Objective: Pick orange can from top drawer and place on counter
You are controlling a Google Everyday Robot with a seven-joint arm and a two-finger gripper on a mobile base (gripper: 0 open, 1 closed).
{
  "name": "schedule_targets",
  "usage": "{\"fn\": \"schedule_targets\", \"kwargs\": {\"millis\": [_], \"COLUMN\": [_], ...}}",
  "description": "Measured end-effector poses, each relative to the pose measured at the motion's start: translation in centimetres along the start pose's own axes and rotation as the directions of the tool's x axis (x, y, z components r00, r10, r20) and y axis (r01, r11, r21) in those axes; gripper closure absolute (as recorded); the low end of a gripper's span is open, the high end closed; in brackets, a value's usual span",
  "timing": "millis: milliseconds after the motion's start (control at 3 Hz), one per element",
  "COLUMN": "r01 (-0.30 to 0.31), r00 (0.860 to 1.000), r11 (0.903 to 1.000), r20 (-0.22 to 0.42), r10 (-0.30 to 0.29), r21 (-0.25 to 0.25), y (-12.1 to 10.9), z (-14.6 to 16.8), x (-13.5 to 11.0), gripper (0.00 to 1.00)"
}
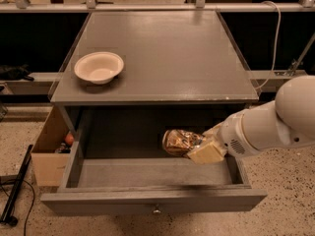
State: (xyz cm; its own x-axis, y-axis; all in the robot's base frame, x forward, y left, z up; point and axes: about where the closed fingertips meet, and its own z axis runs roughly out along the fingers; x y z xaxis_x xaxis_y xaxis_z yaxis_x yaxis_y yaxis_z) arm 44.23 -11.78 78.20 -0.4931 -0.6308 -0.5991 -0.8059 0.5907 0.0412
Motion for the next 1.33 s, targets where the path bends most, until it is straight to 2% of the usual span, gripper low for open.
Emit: {"fn": "schedule_targets", "kwargs": {"millis": [333,667,1000,1333], "r01": [0.015,0.070,0.164,0.196], "r00": [1.000,0.997,0.986,0.979], "r11": [0.9997,0.9942,0.9719,0.9596], "r20": [0.000,0.014,0.015,0.014], "r10": [-0.015,-0.071,-0.168,-0.203], "r21": [0.018,0.082,0.169,0.202], "y": [-0.1,-1.2,-3.0,-3.7], "z": [-0.3,-2.9,-6.6,-7.6], "x": [-0.7,-3.8,-9.6,-11.3], "gripper": [1.00,1.00,1.00,1.00]}}
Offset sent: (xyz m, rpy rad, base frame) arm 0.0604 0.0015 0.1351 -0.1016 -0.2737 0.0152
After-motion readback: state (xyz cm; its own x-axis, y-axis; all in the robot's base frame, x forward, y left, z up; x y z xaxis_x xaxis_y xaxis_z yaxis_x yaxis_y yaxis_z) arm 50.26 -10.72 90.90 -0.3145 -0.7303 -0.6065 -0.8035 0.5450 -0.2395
